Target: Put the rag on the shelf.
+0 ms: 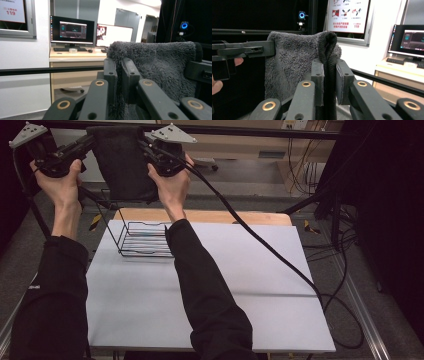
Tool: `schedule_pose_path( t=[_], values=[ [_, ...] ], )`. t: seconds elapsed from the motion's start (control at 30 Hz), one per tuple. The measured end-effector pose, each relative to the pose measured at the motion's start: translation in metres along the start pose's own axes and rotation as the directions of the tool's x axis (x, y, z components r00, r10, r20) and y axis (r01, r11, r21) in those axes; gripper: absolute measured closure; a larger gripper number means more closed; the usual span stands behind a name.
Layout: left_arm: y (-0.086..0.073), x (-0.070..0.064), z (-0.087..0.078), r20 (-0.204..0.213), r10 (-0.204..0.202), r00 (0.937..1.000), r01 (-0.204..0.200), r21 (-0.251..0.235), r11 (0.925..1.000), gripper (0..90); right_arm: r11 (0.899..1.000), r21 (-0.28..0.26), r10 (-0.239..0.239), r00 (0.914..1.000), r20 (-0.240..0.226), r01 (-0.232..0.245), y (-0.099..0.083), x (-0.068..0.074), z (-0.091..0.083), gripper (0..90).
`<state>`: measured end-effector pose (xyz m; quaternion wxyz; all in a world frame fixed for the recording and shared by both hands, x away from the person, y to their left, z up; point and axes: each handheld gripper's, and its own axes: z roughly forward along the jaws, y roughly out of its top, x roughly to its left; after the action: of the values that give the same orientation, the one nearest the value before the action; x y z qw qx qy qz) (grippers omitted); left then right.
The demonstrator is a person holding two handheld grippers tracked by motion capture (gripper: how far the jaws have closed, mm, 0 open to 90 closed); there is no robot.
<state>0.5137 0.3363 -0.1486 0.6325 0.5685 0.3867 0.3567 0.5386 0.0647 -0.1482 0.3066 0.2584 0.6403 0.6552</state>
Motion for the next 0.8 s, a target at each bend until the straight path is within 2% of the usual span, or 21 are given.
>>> schedule_pose_path(
  t=[0.17, 0.43, 0.5, 0.7, 0.8],
  values=[
    [-0.009, 0.006, -0.005, 0.012, -0.009, 0.9999, 0.009, 0.005, 1.0, 83.1, 1.0, 0.013, -0.008, 0.9998, -0.019, 0.008, -0.005, 0.004, -0.001, 79.5],
    [-0.023, 0.007, -0.011, 0.024, 0.021, 0.9995, -0.022, 0.037, 0.9991, 83.1, 0.998, 0.065, -0.001, 0.9996, -0.028, 0.002, -0.018, 0.006, -0.001, 79.4],
    [-0.026, 0.008, -0.011, 0.021, 0.028, 0.9994, -0.029, 0.057, 0.9979, 83.1, 0.996, 0.082, -0.022, 0.9995, -0.024, 0.024, -0.02, 0.007, -0.001, 79.4],
    [-0.033, 0.011, -0.015, 0.026, 0.024, 0.9994, -0.026, 0.07, 0.9972, 83.1, 0.994, 0.102, -0.03, 0.999, -0.033, 0.033, -0.026, 0.012, 0.0, 79.4],
    [-0.035, 0.012, -0.017, 0.036, 0.017, 0.9992, -0.02, 0.067, 0.9976, 83.1, 0.995, 0.098, -0.002, 0.9993, -0.037, 0.005, -0.032, 0.011, -0.002, 79.4]
  ],
)
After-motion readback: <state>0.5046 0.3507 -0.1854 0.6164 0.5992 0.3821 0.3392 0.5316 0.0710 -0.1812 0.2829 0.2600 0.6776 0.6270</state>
